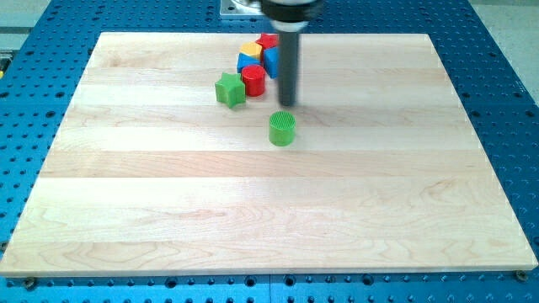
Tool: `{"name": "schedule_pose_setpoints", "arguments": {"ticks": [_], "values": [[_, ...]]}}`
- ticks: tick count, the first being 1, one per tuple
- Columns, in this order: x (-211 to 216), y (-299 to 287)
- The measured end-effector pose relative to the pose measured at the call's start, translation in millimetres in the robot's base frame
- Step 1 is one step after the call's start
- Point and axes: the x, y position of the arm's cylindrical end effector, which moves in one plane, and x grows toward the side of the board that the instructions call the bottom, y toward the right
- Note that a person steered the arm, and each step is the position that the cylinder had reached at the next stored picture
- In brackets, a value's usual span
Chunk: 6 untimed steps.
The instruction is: Move the green circle to the right of the red circle
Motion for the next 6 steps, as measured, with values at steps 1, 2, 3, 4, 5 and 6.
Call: {"name": "schedule_pose_setpoints", "arguments": {"ticks": [1, 2, 3, 4, 5, 6], "values": [[76, 30], [109, -35], [79, -54], [43, -56], [14, -57], [-8, -57]]}}
